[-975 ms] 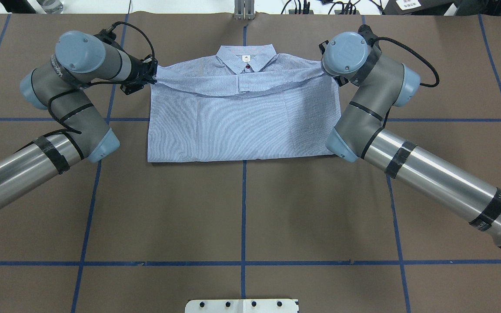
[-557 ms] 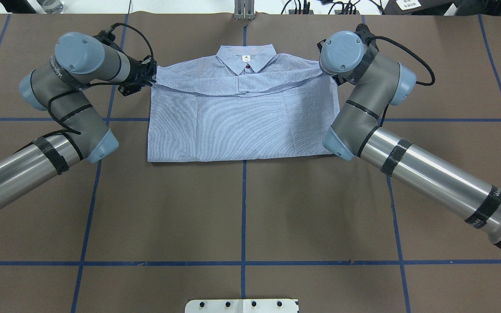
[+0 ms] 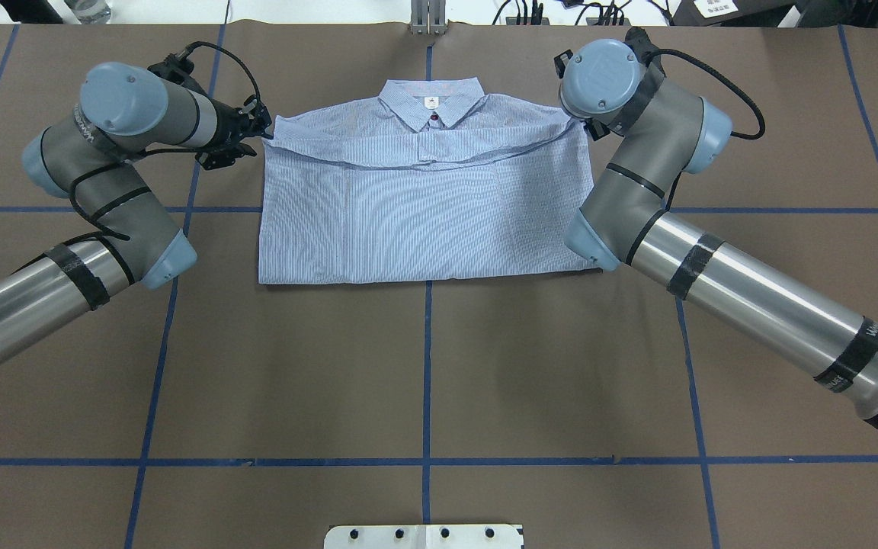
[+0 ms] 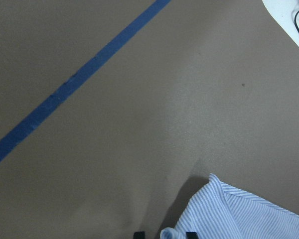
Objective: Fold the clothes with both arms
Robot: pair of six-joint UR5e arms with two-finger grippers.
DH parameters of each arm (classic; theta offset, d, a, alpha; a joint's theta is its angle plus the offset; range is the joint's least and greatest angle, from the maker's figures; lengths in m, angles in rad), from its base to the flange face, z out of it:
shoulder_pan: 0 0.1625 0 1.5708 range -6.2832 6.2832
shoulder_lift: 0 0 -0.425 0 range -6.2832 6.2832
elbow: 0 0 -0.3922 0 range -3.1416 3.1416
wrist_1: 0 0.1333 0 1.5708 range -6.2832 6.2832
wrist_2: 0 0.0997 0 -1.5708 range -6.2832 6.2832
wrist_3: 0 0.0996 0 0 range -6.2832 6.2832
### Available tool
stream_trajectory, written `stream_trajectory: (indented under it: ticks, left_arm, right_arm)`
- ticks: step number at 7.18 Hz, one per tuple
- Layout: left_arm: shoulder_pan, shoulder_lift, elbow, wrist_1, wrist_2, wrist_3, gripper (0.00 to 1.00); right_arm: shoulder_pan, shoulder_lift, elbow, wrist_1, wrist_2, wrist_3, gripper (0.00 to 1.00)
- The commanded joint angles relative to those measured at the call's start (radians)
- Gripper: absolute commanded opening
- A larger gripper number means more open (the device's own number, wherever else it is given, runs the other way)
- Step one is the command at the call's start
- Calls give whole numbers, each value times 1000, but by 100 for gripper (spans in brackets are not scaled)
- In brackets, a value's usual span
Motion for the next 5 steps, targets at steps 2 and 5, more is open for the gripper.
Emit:
stream_trajectory:
  ticks: [2, 5]
  left_arm:
    - [-6, 13, -18, -32, -1, 1, 54]
    - [-6, 18, -30, -33, 0, 1, 54]
  right_arm:
    - [-43, -237, 304, -4, 62, 12, 85]
    - [-172, -412, 462, 2, 79, 71, 88]
